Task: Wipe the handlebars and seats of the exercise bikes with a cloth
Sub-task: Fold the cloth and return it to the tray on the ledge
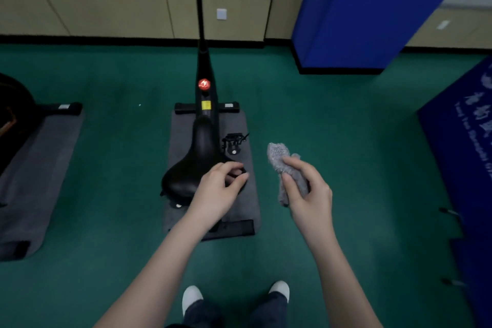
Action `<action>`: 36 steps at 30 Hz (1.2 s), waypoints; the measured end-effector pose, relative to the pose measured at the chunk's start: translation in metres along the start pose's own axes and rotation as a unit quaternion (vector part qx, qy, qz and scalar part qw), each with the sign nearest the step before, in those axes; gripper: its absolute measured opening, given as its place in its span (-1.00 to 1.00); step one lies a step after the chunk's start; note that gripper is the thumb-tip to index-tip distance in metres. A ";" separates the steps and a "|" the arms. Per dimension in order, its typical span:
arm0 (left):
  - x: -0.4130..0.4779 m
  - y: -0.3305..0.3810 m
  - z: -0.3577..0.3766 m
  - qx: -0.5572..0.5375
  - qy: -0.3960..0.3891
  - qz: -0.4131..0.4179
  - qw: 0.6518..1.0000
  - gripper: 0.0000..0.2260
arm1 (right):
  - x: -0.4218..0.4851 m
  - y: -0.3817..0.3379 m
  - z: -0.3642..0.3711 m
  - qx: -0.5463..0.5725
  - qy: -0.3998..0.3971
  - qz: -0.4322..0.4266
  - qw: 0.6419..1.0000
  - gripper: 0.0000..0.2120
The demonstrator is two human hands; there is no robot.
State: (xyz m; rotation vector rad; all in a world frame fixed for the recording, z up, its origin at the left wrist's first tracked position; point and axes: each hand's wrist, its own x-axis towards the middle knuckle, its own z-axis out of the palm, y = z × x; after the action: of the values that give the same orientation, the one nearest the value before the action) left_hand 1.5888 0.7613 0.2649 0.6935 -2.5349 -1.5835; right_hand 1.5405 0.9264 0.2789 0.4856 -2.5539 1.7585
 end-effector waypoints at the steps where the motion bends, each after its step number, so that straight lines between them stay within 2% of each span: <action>1: 0.002 0.013 0.013 -0.009 -0.010 -0.001 1.000 -0.77 | 0.002 0.003 -0.011 0.006 0.009 -0.004 1.000 -0.69; 5: 0.008 0.067 0.070 -0.106 -0.078 -0.008 0.991 -0.81 | 0.013 0.017 -0.062 0.040 0.034 -0.003 0.999 -0.67; 8: 0.009 0.107 0.115 -0.216 -0.125 -0.031 0.968 -0.80 | 0.026 0.029 -0.100 0.048 0.044 -0.004 0.998 -0.64; 13: 0.014 0.159 0.181 -0.342 -0.135 -0.068 0.927 -0.75 | 0.046 0.047 -0.161 0.045 0.049 -0.028 0.997 -0.62; 17: 0.021 0.187 0.217 -0.357 -0.102 -0.083 0.925 -0.79 | 0.056 0.059 -0.194 0.063 0.043 -0.026 0.997 -0.66; 20: 0.030 0.199 0.232 -0.345 -0.093 -0.068 0.931 -0.83 | 0.067 0.066 -0.213 0.124 0.062 -0.010 0.990 -0.67; 25: 0.058 0.212 0.244 -0.339 -0.081 -0.065 0.935 -0.83 | 0.096 0.079 -0.232 0.266 0.089 0.051 0.958 -0.66; 31: 0.116 0.225 0.258 -0.355 -0.073 -0.056 0.930 -0.83 | 0.152 0.100 -0.233 0.331 0.113 0.152 0.924 -0.60; 33: 0.142 0.230 0.259 -0.347 -0.065 -0.042 0.935 -0.84 | 0.182 0.105 -0.232 0.329 0.086 0.191 0.921 -0.63; 36: 0.186 0.240 0.257 -0.317 -0.060 -0.008 0.947 -0.85 | 0.232 0.105 -0.227 0.348 -0.024 0.231 0.908 -0.51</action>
State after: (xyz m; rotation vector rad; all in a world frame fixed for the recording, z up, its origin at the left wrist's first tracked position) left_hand 1.2664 0.9870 0.3217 0.5397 -1.8809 -2.3222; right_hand 1.2546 1.1094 0.3087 -0.1213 -2.0995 2.8564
